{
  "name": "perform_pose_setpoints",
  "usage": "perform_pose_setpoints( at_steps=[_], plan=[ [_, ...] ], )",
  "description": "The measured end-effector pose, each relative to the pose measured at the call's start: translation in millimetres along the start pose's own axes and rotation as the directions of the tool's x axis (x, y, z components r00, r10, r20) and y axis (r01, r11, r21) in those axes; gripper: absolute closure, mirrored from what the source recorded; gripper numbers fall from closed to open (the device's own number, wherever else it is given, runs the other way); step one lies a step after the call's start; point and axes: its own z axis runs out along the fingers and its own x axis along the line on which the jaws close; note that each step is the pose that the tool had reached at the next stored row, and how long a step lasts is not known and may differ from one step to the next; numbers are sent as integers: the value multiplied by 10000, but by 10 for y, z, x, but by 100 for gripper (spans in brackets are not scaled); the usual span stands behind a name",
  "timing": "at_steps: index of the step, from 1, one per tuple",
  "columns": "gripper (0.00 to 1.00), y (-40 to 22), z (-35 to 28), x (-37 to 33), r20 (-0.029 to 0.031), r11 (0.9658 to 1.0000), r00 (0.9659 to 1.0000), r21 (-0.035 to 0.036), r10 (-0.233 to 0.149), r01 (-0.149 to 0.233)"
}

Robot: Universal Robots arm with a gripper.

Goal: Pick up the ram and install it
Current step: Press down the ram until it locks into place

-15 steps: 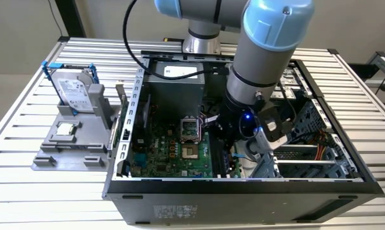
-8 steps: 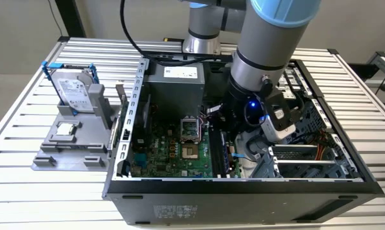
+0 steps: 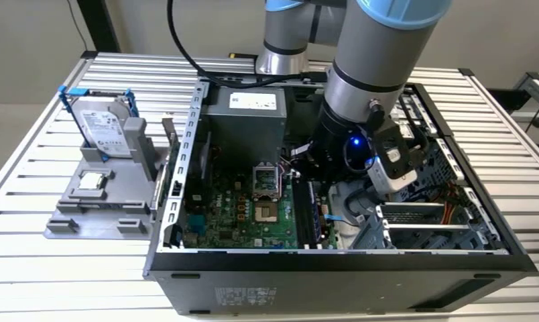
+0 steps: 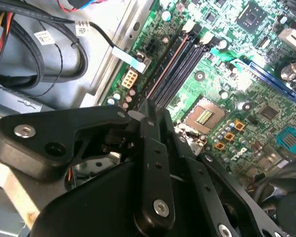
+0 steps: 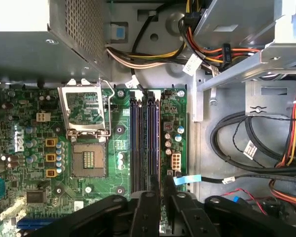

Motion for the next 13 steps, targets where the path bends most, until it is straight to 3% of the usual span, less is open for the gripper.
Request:
perform_pose_setpoints(
  at_steps=[13],
  plan=[
    [100,0,0,0,0,10000,10000,2,0,0]
  ],
)
